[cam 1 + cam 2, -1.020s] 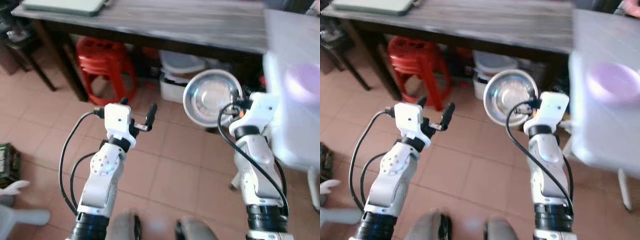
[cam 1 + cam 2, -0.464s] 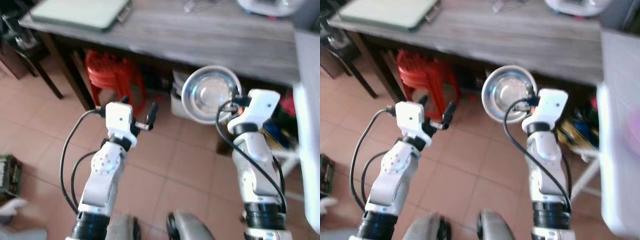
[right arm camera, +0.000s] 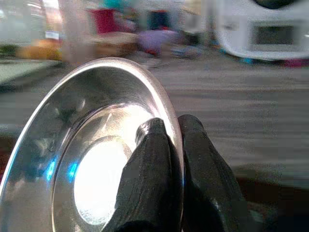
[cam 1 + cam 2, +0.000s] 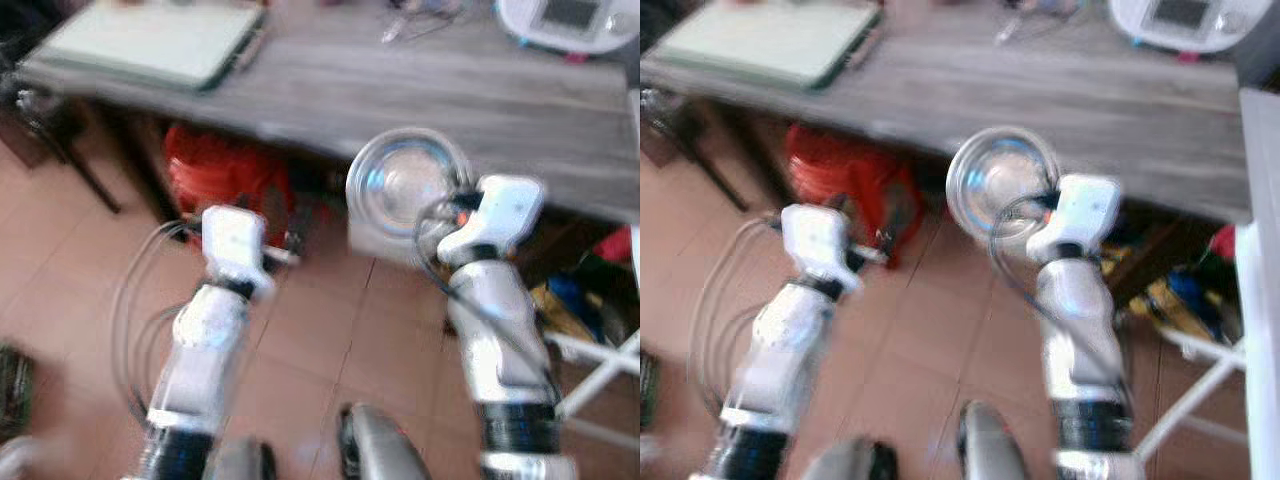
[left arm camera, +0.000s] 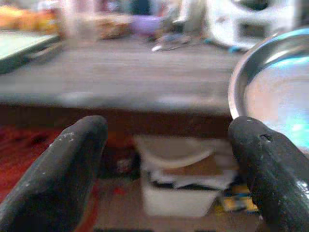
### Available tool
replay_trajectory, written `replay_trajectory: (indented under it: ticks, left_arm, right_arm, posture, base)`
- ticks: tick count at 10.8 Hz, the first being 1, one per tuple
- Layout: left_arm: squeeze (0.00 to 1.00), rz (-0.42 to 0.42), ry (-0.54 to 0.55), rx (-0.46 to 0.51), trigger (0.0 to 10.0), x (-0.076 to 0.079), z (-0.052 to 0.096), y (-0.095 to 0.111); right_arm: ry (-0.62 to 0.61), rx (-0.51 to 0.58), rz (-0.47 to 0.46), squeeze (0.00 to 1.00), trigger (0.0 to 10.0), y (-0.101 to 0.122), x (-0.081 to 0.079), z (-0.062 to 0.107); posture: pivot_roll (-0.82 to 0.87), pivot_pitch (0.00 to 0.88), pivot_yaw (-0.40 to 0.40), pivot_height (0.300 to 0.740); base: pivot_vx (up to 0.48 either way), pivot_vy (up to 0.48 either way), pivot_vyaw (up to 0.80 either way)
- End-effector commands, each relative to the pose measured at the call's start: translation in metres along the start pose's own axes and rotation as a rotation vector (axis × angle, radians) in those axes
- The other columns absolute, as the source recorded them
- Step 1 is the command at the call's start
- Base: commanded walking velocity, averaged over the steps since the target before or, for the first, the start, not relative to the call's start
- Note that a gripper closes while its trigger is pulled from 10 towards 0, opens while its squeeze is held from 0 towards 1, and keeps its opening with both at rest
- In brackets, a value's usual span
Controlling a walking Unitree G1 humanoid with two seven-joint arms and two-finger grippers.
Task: Setting the table
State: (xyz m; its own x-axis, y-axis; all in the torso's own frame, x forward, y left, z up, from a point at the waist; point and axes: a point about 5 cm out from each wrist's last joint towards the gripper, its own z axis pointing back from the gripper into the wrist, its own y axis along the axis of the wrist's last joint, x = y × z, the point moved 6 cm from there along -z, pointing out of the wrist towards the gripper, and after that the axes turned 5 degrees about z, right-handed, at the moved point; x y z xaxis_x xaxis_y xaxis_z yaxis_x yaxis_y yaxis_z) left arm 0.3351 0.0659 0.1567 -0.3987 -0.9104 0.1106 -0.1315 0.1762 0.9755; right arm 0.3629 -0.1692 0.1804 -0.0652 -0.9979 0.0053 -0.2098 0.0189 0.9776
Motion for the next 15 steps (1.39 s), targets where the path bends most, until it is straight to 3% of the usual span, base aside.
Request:
replay_trajectory:
  ticks: [1,7,10,12,15]
  left_arm:
    - [0.00,-0.022,0.014,0.009,10.0,-0.007,0.003,0.004]
    - [0.00,0.001,0.008,0.002,10.0,-0.005,0.001,0.002]
    - [0.00,-0.007,0.059,0.006,10.0,-0.014,0.006,0.004]
    - [0.00,-0.011,0.082,-0.007,10.0,-0.019,0.019,0.004]
    - [0.00,-0.029,0.083,-0.060,10.0,-0.025,0.041,-0.001]
  right_arm:
    - [0.005,0.019,-0.003,0.00,10.0,0.006,-0.004,-0.001]
    - [0.001,0.010,-0.013,0.00,10.0,0.004,-0.004,-0.003]
    - [-0.006,-0.010,-0.033,0.00,10.0,-0.001,-0.004,-0.002]
    - [-0.048,-0.076,-0.091,0.00,10.0,-0.013,0.001,0.001]
    - [-0.045,-0.201,-0.190,0.00,10.0,-0.036,0.000,0.025]
  posture:
    - [-0.05,0.181,0.000,0.740]
    - [-0.05,0.175,-0.003,0.740]
    - [-0.05,0.177,-0.001,0.740]
    - [-0.04,0.179,0.004,0.740]
    - [-0.03,0.187,0.014,0.740]
  base:
    - [0.480,0.000,-0.80]
    - [0.456,0.000,-0.13]
    - [0.107,0.119,-0.18]
    - [0.000,0.000,0.00]
    - [0.000,0.000,0.00]
